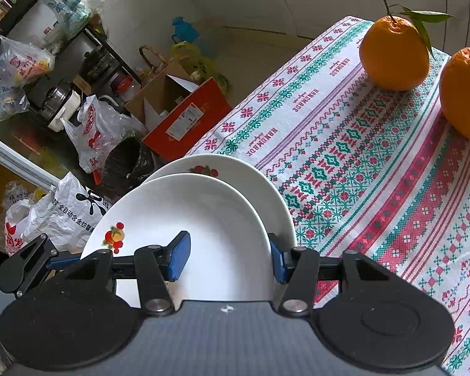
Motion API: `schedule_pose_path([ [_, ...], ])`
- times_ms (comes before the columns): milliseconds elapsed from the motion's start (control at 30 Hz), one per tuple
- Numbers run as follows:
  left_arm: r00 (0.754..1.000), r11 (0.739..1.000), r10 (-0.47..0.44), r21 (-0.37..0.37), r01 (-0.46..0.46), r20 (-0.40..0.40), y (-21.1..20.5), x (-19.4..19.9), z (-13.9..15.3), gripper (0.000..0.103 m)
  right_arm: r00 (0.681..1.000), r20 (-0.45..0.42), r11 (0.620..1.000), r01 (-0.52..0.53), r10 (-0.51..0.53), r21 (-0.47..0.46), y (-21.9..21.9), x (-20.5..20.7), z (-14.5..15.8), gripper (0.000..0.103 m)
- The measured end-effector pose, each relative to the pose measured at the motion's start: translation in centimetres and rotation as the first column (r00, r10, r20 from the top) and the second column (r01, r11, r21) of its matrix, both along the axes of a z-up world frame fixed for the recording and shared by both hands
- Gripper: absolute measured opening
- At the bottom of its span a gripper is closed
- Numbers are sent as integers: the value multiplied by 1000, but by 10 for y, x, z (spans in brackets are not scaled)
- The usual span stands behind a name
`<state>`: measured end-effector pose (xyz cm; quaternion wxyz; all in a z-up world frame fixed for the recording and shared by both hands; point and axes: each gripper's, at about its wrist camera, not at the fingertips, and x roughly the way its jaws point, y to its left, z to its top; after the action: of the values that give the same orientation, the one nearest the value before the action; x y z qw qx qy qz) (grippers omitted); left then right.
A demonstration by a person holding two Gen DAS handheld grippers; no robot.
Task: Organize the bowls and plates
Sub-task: 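Lower the stained plate onto the plate stack with both grippers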
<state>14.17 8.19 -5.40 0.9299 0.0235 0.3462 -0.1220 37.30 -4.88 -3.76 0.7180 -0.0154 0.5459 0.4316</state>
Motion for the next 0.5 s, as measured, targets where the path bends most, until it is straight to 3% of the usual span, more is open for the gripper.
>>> schedule_pose_path([
  [500, 1000, 999, -11, -40, 10, -24, 10, 9, -4, 99, 1000, 16, 1000, 22, -22, 6, -15, -7, 9, 58],
])
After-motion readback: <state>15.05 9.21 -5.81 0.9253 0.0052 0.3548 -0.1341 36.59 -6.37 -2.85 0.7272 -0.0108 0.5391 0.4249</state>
